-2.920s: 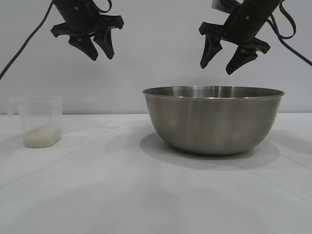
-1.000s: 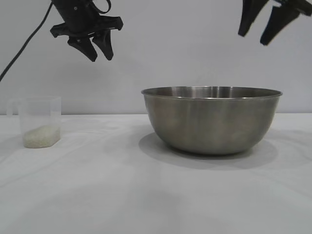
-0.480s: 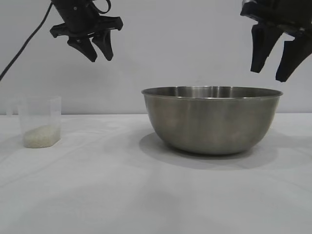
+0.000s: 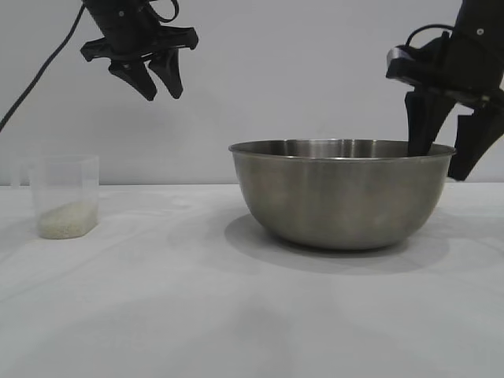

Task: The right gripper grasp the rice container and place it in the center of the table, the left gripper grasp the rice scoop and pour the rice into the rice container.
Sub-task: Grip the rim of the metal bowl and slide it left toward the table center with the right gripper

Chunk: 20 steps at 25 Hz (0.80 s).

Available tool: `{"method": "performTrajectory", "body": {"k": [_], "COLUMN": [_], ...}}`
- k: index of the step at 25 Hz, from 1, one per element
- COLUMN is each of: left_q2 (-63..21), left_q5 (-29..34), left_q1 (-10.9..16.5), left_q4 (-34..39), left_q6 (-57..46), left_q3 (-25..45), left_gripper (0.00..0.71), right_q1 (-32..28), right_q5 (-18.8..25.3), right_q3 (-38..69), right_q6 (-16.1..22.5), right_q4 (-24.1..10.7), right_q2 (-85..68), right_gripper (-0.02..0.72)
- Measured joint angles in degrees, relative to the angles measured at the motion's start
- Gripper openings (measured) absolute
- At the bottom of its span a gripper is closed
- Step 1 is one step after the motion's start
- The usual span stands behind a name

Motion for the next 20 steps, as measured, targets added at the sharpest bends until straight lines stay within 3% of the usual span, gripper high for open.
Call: {"method": "performTrajectory", "body": {"k": [3, 6, 20], "left_q2": [0.00, 0.00, 0.00], "left_q5": [0.00, 0.00, 0.13], "left_q1": [0.00, 0.00, 0.00], "left_q4": [0.00, 0.00, 0.00], "left_q6": [0.00, 0.00, 0.00], "left_q3": [0.00, 0.00, 0.00], "left_gripper": [0.293, 0.293, 0.293], "right_q1": [0.00, 0.25, 2.67], "right_q5": [-0.60, -0.94, -5.42], "right_q3": [0.00, 0.00, 0.13], "right_q6": [0.00, 0.00, 0.69], "right_q4": [0.24, 0.59, 3.33], "right_q2": [0.00, 0.00, 0.04], "right_gripper": [0.115, 0.000, 0.000]}}
